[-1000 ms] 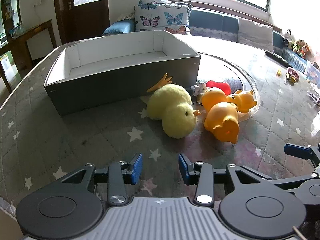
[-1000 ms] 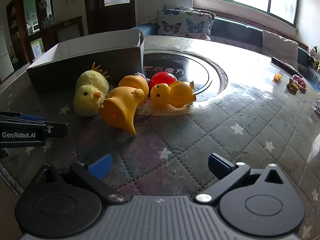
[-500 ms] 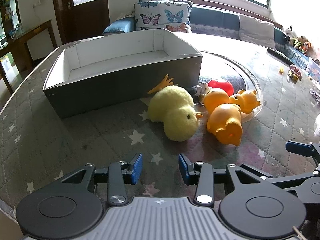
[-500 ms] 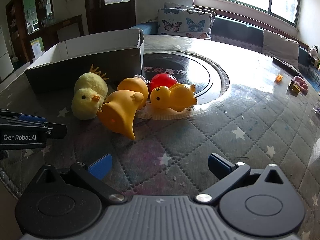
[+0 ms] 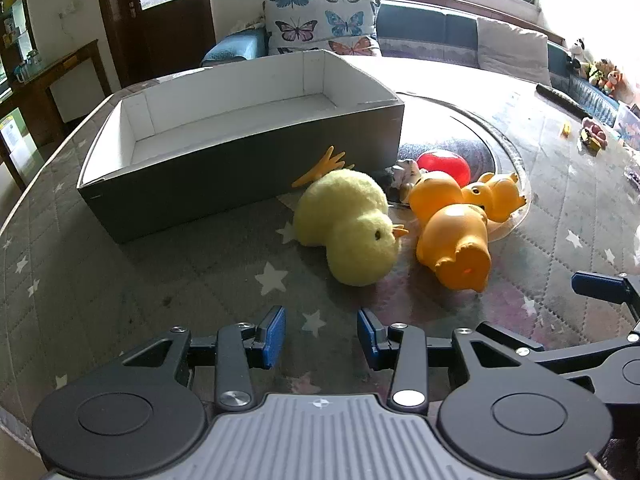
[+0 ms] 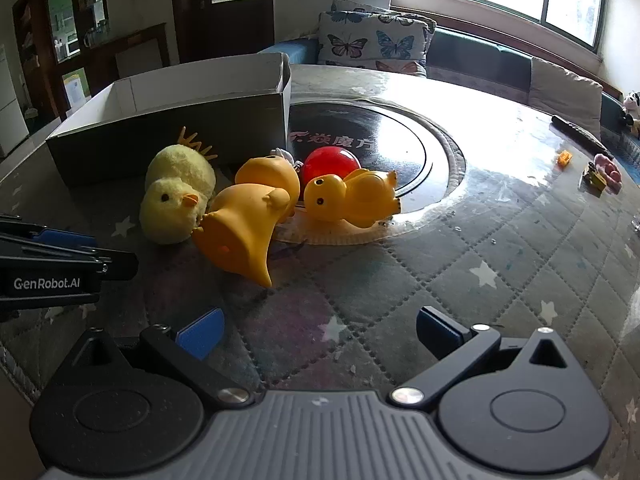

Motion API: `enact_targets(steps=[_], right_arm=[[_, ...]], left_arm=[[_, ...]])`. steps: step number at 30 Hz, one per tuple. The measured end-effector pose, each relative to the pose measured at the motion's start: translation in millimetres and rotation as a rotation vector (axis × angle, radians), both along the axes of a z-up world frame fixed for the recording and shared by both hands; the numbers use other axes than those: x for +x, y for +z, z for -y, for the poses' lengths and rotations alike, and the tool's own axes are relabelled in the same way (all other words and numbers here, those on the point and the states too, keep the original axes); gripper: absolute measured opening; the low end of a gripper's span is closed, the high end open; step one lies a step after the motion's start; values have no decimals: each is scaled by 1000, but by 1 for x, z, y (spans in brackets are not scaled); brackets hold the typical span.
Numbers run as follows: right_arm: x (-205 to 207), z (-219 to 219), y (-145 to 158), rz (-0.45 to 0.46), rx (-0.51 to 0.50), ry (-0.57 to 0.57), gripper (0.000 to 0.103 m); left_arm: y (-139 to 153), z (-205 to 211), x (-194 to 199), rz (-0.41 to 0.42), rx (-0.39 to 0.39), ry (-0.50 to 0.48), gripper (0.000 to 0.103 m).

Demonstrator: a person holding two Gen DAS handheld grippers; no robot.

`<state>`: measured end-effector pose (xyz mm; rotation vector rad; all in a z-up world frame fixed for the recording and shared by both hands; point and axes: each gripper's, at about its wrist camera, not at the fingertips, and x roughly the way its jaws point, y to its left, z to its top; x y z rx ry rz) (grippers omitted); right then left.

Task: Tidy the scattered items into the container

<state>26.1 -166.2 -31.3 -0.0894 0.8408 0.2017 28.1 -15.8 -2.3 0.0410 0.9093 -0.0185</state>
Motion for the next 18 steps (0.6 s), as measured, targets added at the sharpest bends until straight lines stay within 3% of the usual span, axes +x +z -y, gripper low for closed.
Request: enact_targets(steps=[18], right_arm=[[10, -5, -2, -20, -2, 11, 103]], left_arm=[[-2, 1, 11, -20, 14, -9, 42]])
